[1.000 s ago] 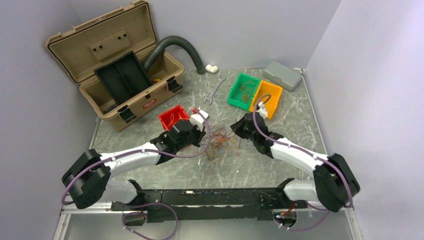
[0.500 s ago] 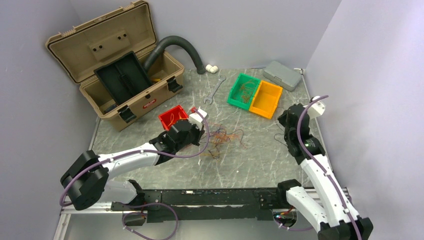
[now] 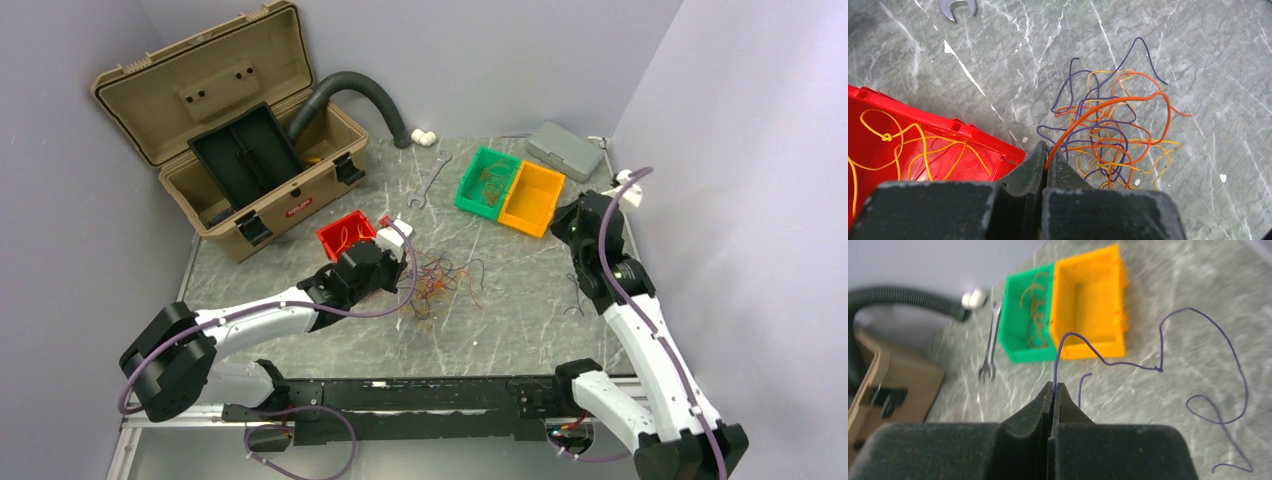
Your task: Untangle the cables
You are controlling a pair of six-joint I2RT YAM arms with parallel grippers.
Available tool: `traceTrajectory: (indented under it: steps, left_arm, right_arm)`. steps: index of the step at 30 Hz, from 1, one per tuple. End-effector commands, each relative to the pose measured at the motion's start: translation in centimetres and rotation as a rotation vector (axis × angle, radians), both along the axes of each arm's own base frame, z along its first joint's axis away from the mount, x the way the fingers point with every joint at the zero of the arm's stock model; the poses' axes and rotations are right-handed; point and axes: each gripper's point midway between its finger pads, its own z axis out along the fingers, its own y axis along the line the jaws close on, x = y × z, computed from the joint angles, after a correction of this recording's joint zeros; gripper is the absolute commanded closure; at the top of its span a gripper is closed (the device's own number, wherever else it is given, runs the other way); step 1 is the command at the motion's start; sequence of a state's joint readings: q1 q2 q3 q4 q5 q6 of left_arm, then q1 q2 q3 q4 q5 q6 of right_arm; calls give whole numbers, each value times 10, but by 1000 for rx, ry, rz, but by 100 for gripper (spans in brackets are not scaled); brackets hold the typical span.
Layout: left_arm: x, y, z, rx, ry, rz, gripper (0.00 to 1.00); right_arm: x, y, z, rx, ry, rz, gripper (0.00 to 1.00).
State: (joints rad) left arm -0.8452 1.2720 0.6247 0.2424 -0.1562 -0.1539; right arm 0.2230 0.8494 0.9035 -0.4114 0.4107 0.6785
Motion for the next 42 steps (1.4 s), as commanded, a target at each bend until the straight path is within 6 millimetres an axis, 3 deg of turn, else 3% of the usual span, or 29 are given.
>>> traceTrajectory:
  steps: [1,5,11,16,23,27,31,36,42]
  left_arm:
    - [3,-2,19,-53,-43,12,100]
    - [2,-3,20,-55,-42,6,100]
    - [2,-3,20,-55,-44,9,100]
    - [2,-3,19,-56,-42,4,100]
    - [2,-6,19,-57,-36,-5,100]
    - [2,-4,19,-55,-40,-1,100]
    - [2,-5,19,-52,-36,-3,100]
    - [2,-4,18,-47,-38,0,100]
    - [2,-4,18,-46,-39,2,100]
  right_arm:
    - [11,52,6,54,7,282,100]
    - [24,53,46,14,-53,300,100]
    - [35,50,141,-48,-217,294,100]
    - [40,33,209,-121,-337,222,100]
    - [61,29,253,-131,-421,200,100]
    - [85,22,261,-125,-430,182,100]
    - [108,10,252,-113,-402,157,100]
    - [130,-3,213,-79,-327,144,100]
    - [146,-4,157,-7,-243,178,100]
